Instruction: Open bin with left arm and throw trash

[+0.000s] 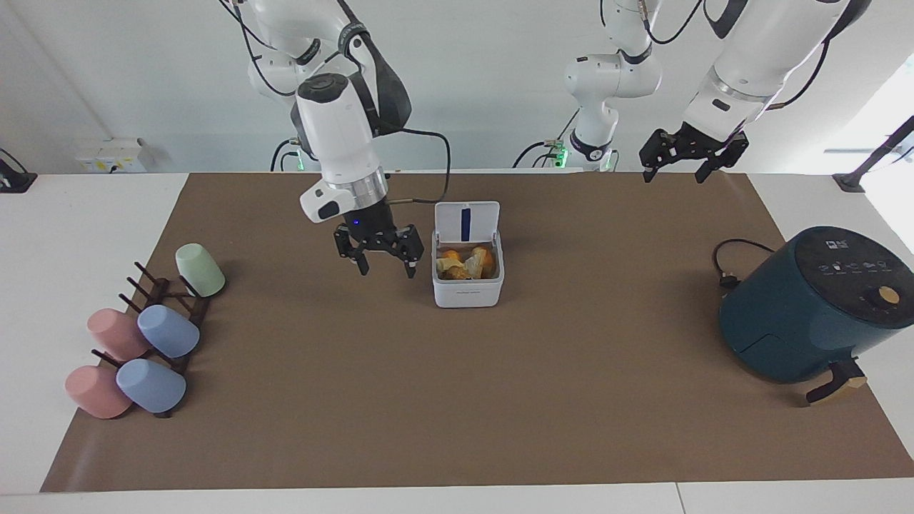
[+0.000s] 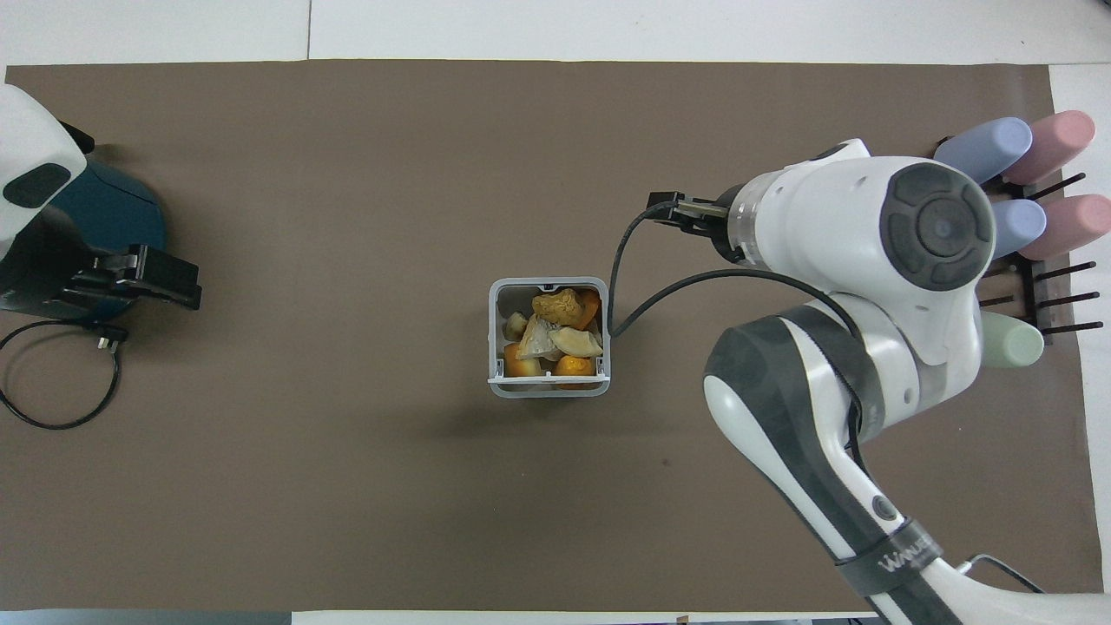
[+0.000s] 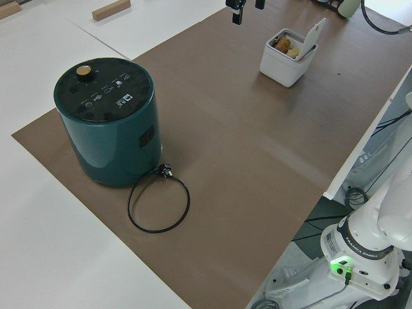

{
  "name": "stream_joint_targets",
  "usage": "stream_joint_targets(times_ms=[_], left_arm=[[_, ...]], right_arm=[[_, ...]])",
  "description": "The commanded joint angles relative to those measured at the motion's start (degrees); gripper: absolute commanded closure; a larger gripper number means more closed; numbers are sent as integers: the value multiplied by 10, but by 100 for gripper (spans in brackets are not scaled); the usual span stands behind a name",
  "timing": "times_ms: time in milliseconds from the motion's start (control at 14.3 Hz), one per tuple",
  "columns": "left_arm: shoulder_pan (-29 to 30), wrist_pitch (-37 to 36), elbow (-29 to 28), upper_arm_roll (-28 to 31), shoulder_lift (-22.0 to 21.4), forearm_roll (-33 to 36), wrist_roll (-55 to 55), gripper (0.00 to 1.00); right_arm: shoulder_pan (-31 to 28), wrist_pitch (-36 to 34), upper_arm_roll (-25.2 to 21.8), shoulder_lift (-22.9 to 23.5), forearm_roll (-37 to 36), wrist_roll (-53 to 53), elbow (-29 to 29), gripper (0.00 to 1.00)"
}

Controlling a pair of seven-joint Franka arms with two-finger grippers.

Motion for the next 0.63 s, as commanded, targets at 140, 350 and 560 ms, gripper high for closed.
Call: stream_joint_targets(times_ms=[140, 350, 560], left_arm=[[7, -8, 1, -1, -4, -4, 6, 0], [10, -7, 1, -2, -4, -4, 6, 0], [20, -7, 3, -3, -3, -4, 6, 0]], right_arm=[[-39, -82, -22, -53, -16, -115, -7, 0], [-30, -151, -80, -85, -16, -174, 0, 0], [-10, -240, -137, -81, -17, -237, 68, 0]])
